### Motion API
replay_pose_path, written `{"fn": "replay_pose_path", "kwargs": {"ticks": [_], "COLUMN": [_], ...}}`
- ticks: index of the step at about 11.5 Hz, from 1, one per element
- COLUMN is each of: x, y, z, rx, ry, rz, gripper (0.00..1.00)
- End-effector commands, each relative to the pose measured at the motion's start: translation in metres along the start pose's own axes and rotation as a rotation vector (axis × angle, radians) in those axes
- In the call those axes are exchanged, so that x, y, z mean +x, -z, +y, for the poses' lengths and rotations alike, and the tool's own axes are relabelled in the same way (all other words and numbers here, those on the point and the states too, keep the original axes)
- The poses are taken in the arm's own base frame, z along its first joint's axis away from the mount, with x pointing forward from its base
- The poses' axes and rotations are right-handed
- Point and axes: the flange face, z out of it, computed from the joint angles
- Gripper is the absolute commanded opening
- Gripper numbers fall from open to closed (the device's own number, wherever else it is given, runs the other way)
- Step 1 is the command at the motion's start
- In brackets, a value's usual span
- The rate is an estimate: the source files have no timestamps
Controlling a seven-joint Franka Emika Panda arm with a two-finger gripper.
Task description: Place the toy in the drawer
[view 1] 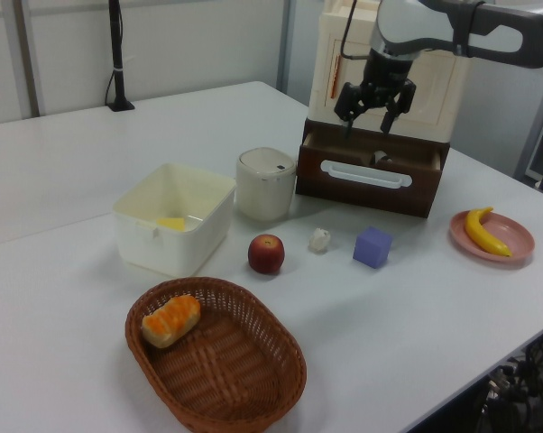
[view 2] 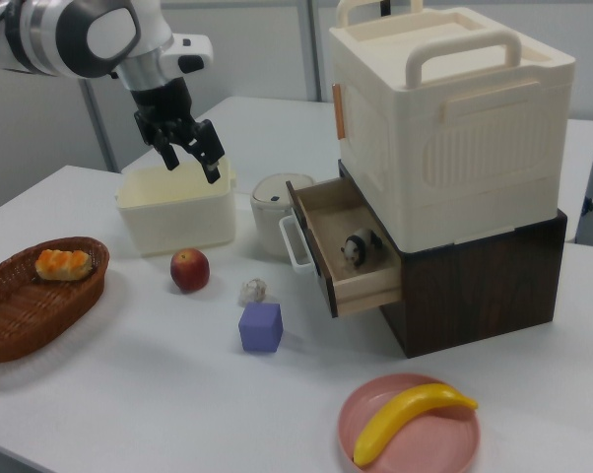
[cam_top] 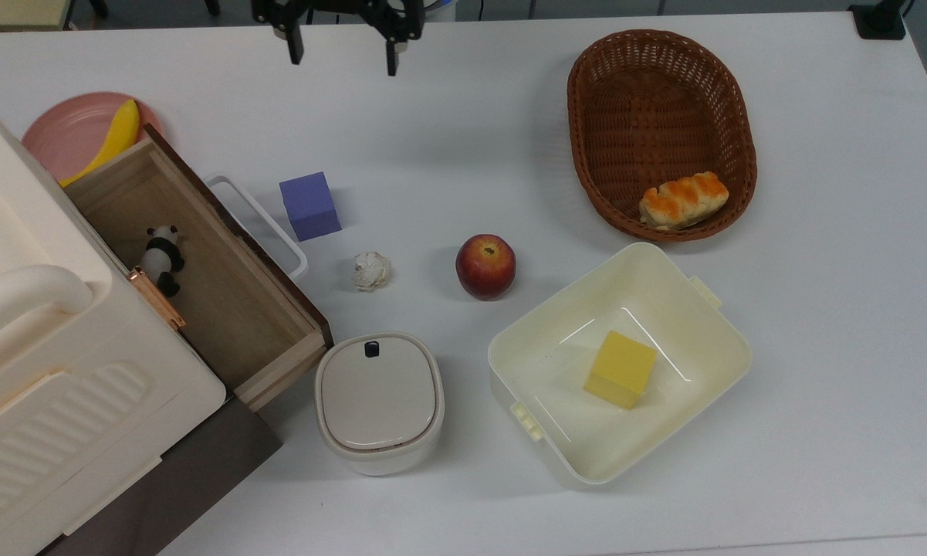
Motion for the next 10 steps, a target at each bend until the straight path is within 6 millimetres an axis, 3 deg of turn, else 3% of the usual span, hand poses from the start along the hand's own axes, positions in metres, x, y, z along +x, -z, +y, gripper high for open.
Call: {"fn": "replay_pose_path", "kwargs": {"ticks": [1, 10], "x": [-0.016, -0.025], "y": [-0.004, -0.007], "z": [0.001, -0.005], "rx": [0.024, 0.062], "ry": [0.049, 0.088], "rz": [-0.064, -0.155], "gripper": [1.00, 1.00]}}
